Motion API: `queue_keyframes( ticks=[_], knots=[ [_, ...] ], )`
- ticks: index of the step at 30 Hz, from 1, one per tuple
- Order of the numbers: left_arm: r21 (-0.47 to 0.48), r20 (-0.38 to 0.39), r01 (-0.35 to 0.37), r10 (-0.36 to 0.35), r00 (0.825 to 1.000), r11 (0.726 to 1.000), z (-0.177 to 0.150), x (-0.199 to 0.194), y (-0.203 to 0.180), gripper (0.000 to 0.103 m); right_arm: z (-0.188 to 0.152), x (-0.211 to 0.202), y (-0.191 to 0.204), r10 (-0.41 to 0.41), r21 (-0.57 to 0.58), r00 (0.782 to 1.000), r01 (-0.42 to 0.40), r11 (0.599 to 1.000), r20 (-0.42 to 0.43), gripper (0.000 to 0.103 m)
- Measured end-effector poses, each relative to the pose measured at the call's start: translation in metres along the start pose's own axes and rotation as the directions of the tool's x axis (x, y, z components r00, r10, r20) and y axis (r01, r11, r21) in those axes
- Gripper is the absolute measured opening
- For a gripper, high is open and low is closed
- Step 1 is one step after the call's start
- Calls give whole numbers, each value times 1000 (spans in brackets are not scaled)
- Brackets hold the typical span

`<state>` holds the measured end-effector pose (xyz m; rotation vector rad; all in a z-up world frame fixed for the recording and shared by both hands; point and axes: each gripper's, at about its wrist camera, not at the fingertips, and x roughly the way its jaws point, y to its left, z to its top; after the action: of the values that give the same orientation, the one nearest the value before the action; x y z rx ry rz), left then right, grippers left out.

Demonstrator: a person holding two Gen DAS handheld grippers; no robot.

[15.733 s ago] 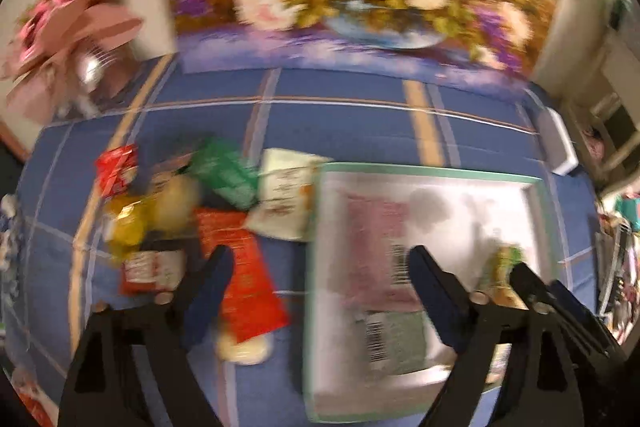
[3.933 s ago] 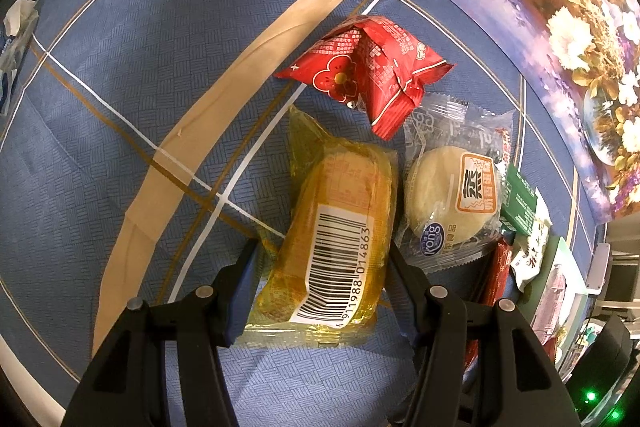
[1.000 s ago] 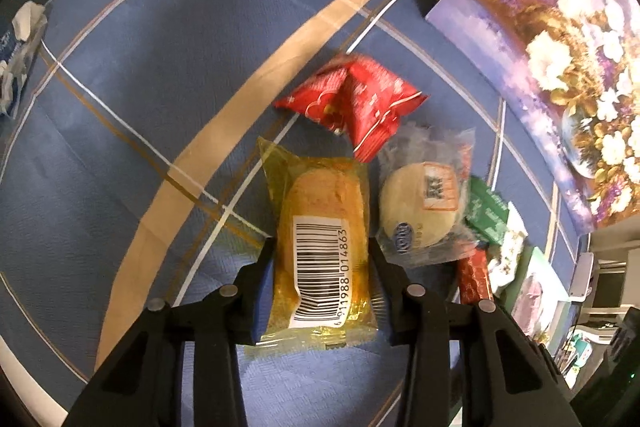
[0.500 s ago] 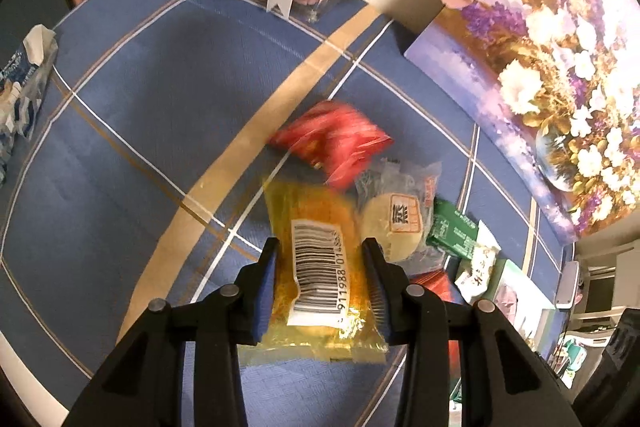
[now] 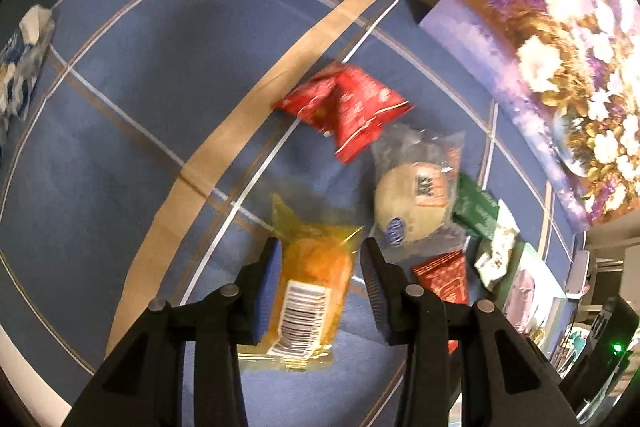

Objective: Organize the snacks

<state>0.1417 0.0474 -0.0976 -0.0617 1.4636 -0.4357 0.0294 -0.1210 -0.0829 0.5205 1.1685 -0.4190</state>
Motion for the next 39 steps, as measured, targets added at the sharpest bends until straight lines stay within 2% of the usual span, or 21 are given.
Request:
queue_keyframes(
  ticks=[2,4,5,10,12,15,19,22,27,29,30,34,39],
  knots=[
    [-19,-13,-8,7,1000,1000,0,2,6,45,-2,5,0,-13,-13,1000,13,1000,-10,58],
    [-28,-28,-11,10,1000,1000,-2,4,9,58,-4,10,2,-13,-20,1000,12,1000,-21,58],
    [-26,-33,-12,11,999,1000,-3,4,9,59,-5,12,4,-19,-32,1000,18,999,-25,59],
    [20,-52,-27,28,998,999,-9,8,2,61,-13,14,21,-58,-113,998,55,992,-26,62],
    [46,-64,-36,39,997,998,-12,13,-3,61,-16,15,26,-80,-136,997,76,988,-22,63],
    [68,-93,-86,92,991,994,-18,25,-6,61,-19,20,25,-134,-144,991,129,981,-24,63],
    [67,-113,-97,104,988,993,-23,38,-4,61,-20,19,14,-123,-93,992,121,988,-18,63],
    [95,-98,-131,141,985,987,-27,40,-8,61,-22,22,13,-128,-86,992,126,988,-15,62],
    [137,-78,-182,194,978,974,-33,43,-21,61,-31,27,34,-184,-150,983,181,972,-7,64],
    [138,-72,-180,191,979,974,-35,42,-24,58,-33,27,36,-179,-154,984,175,972,-13,64],
    [137,-69,-180,190,979,974,-35,41,-25,54,-33,27,34,-171,-150,985,167,975,-16,62],
    [96,-64,-162,168,984,982,-25,35,-31,48,-30,24,15,-136,-62,990,134,989,-29,61],
    [82,-57,-152,157,986,985,-22,32,-29,44,-27,25,17,-148,-87,989,145,986,-27,55]
  ],
)
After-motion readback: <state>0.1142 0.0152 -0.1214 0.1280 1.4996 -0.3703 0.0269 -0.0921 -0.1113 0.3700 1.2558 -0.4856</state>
